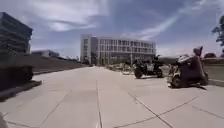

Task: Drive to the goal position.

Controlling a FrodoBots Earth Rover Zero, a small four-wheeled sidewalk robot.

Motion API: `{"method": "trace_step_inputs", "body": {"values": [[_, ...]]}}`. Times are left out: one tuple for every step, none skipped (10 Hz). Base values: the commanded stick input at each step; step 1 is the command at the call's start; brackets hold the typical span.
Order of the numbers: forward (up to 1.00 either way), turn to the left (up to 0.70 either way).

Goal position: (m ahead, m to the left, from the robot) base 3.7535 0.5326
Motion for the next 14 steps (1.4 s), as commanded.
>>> {"method": "trace_step_inputs", "body": {"values": [[0.60,0.02],[0.60,0.01],[0.60,0.00],[0.60,0.00],[0.60,0.13],[0.60,0.14],[0.60,0.15],[0.60,0.15],[0.60,0.15],[0.60,0.15],[0.60,0.15],[0.60,0.15],[0.60,0.15],[0.60,0.13]]}}
